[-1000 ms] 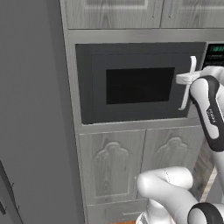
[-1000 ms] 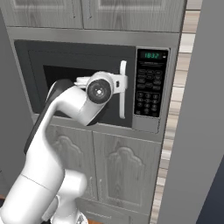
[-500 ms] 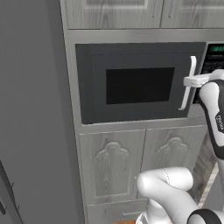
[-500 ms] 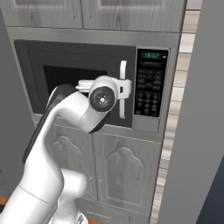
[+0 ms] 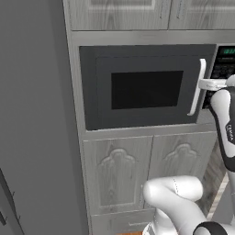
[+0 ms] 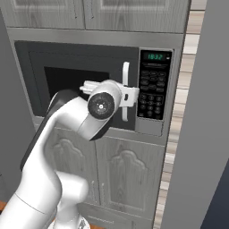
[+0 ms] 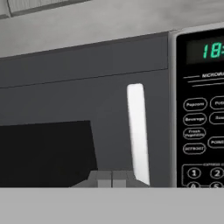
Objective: Pick the hotdog bun from the counter and place it in the microwave. Then turn on the microwave.
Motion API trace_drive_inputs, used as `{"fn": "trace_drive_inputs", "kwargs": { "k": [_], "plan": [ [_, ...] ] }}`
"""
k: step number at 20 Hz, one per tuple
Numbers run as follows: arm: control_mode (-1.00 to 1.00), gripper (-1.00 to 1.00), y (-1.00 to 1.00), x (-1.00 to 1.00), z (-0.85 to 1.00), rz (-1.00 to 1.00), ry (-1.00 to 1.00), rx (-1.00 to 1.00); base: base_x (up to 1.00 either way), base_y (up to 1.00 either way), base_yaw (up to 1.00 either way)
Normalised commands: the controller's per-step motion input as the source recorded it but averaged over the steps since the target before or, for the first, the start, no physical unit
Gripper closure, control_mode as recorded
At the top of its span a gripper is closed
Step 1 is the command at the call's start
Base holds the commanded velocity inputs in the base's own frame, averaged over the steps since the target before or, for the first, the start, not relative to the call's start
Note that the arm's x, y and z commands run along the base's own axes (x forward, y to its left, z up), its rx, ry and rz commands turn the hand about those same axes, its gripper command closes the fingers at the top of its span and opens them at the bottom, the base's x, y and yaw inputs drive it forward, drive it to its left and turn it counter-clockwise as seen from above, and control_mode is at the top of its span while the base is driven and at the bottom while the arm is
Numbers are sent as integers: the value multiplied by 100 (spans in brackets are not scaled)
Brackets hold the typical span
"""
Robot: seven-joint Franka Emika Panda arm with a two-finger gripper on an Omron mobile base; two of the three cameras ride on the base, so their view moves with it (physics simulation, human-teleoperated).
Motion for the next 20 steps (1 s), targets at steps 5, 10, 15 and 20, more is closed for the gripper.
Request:
{"fn": "trace_drive_inputs", "kwargs": {
  "k": [5, 10, 15, 20],
  "plan": [
    [-100, 100, -14, -15, 0, -9, 0, 18, 0, 0, 0],
    [-100, 100, -17, -12, 0, -1, 3, 17, 0, 0, 0],
    [-100, 100, -12, -6, 0, 0, 3, 18, 0, 0, 0],
    [-100, 100, -9, -3, -1, 0, 1, 20, 0, 0, 0]
  ]
}}
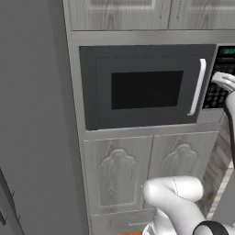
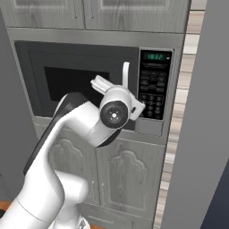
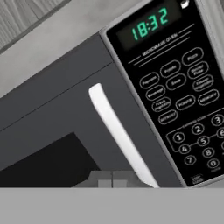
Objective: Pick the hotdog bun from the counter and place it in the microwave. Then turn on the microwave.
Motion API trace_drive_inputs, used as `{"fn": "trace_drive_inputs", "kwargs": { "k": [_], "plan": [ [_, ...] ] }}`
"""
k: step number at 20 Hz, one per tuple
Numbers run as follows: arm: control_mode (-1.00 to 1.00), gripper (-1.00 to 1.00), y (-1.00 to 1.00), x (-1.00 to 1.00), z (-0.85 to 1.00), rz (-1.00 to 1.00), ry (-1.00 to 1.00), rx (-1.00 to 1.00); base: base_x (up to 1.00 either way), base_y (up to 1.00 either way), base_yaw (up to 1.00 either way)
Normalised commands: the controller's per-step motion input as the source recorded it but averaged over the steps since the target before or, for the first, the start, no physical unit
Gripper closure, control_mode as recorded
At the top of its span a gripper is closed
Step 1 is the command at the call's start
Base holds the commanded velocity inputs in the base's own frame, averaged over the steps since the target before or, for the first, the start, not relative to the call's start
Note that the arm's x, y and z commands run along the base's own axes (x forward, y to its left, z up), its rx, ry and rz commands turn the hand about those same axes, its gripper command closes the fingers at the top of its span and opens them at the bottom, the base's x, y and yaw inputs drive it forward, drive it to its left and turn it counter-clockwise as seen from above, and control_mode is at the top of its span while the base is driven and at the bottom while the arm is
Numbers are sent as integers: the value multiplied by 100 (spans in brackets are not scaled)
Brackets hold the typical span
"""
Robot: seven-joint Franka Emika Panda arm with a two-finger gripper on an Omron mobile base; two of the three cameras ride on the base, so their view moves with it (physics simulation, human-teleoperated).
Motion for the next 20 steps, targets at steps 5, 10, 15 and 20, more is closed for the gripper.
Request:
{"fn": "trace_drive_inputs", "kwargs": {
  "k": [5, 10, 15, 20],
  "plan": [
    [-100, 100, -6, 0, 0, -2, 2, 20, 0, 0, 0],
    [-100, 100, -11, 0, 0, -6, 6, 19, 0, 0, 0],
    [-100, 100, -18, 0, -1, -8, 5, 18, 0, 0, 0],
    [-100, 100, -20, 0, -6, -8, 3, 17, 0, 0, 0]
  ]
}}
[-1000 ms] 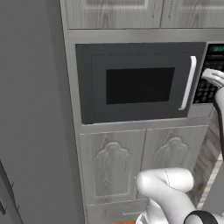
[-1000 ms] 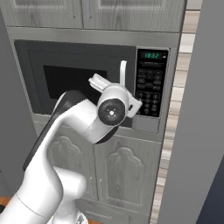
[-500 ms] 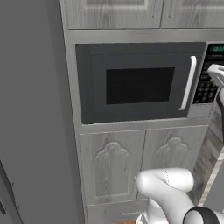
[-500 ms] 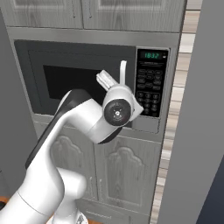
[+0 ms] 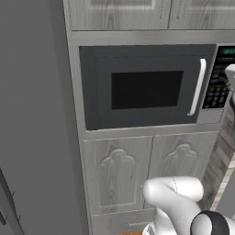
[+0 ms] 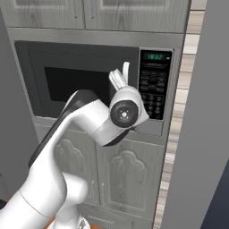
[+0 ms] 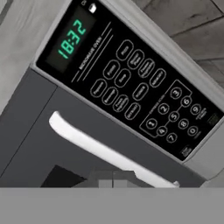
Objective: Pick the hotdog bun from the counter and place it in the microwave. Then turn on the microwave.
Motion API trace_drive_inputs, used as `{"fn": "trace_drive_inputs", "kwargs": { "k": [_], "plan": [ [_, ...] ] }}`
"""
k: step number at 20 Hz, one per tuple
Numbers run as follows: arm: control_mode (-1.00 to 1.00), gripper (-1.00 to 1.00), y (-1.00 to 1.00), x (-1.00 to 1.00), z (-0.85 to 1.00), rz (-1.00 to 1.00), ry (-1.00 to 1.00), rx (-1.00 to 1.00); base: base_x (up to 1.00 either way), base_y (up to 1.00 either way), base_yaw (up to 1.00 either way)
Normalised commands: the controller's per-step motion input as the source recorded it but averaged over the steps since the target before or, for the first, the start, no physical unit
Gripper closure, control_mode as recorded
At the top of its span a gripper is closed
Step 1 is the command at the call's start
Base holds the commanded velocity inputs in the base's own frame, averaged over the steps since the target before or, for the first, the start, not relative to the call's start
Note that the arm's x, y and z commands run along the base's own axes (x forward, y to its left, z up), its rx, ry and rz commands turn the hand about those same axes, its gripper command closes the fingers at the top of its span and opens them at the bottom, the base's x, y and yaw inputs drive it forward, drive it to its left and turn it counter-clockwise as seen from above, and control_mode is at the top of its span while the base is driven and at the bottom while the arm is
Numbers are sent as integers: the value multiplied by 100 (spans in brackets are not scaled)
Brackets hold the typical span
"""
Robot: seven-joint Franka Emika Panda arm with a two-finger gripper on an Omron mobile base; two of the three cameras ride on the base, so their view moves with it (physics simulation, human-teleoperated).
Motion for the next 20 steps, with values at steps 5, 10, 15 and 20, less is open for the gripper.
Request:
{"fn": "trace_drive_inputs", "kwargs": {
  "k": [5, 10, 15, 20],
  "plan": [
    [-100, 100, -9, 0, -16, -6, 0, 12, 0, 0, 0],
    [-100, 100, -4, 0, -18, -7, 0, 12, 0, 0, 0],
    [-100, 100, -7, 0, -9, -7, 0, 15, 0, 0, 0],
    [-100, 100, -11, 0, -5, -6, 0, 16, 0, 0, 0]
  ]
}}
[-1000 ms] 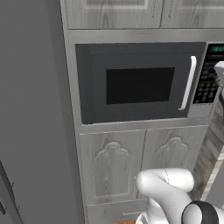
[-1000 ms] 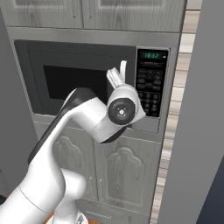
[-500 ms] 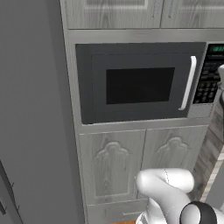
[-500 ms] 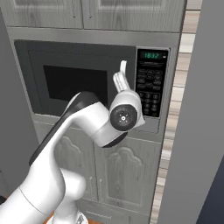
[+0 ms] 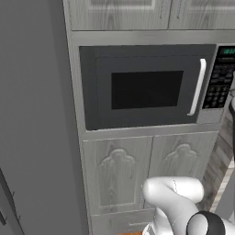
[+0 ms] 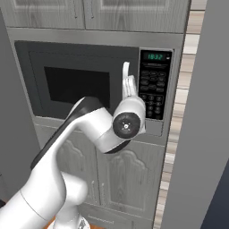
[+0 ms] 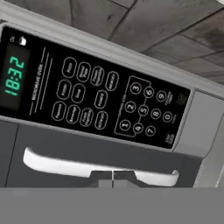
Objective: Pick the hotdog bun from the counter and place it in the microwave. Then turn on the microwave.
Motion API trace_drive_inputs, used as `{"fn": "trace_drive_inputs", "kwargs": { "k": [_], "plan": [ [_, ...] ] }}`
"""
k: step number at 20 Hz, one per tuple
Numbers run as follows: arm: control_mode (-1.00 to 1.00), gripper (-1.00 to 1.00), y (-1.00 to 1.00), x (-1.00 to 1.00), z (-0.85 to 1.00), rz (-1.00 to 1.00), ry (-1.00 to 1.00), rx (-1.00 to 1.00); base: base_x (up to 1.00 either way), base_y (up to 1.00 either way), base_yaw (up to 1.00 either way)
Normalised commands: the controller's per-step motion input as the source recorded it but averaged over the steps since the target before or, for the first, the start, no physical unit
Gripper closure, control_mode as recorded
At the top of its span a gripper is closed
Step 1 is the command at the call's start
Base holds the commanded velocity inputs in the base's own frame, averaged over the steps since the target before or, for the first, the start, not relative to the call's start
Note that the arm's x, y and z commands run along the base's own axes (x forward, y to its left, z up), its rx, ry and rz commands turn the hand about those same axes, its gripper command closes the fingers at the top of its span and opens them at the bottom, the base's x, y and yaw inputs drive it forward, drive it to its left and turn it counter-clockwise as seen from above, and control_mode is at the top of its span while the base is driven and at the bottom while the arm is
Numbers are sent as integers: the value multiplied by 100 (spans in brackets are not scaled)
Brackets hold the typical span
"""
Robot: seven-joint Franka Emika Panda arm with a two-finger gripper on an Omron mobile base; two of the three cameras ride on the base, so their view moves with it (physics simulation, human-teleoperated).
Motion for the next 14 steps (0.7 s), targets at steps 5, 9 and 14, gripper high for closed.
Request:
{"fn": "trace_drive_inputs", "kwargs": {
  "k": [5, 9, 14],
  "plan": [
    [-100, 100, -10, 0, -11, -6, 0, 11, 0, 0, 0],
    [-100, 100, -6, 0, -15, -6, 0, 8, 0, 0, 0],
    [-100, 100, -4, 0, -18, -5, 0, 7, 0, 0, 0]
  ]
}}
